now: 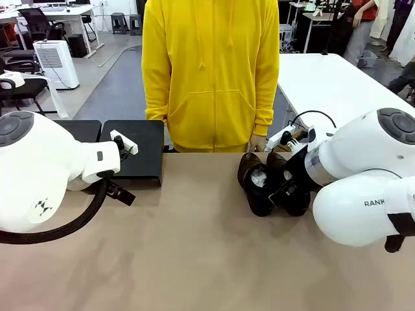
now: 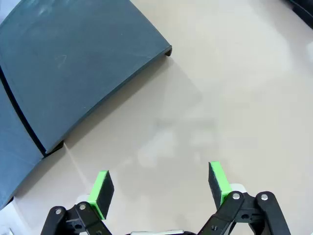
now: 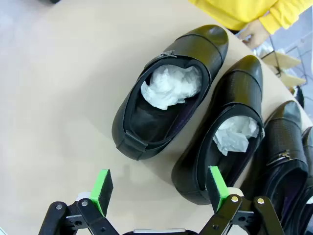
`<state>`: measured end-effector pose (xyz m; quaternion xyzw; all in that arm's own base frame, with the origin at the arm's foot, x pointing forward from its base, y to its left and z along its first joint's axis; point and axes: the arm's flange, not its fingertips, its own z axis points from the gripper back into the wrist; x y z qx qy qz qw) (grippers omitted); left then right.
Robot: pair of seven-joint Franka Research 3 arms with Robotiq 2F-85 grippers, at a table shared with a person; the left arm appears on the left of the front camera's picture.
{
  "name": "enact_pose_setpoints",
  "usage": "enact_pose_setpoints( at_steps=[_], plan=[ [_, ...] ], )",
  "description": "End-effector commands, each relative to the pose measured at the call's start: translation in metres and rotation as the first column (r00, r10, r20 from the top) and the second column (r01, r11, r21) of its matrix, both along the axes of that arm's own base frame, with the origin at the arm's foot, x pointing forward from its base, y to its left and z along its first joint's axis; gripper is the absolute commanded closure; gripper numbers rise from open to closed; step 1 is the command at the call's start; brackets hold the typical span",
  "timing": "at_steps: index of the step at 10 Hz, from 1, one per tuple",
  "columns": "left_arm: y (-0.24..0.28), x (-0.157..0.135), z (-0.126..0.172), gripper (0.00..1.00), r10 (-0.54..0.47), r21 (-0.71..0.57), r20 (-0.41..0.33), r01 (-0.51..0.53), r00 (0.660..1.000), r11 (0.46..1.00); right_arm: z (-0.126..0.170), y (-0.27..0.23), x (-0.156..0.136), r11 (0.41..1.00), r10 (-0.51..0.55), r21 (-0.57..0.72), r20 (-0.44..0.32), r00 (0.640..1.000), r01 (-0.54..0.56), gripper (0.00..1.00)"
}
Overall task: Organize the shoes by placing them on the stand.
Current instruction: Pick up one Shoe and place it in the middle of the table.
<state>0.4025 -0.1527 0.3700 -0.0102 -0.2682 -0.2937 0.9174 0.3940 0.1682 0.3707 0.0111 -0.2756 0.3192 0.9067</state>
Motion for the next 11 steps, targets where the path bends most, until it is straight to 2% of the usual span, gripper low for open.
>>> enact_pose_setpoints(
  at_steps=[1, 11],
  plan=[
    [0.0000, -0.0001, 0.0001, 0.00, 0.000, 0.000, 0.000, 0.000, 1.000, 1.000, 0.0000, 0.0000, 0.0000, 1.000, 0.000, 0.000, 0.000, 1.000, 0.000, 0.00],
    [0.0000, -0.0001, 0.0001, 0.00, 0.000, 0.000, 0.000, 0.000, 1.000, 1.000, 0.0000, 0.0000, 0.0000, 1.000, 0.000, 0.000, 0.000, 1.000, 0.000, 0.00]
  ],
)
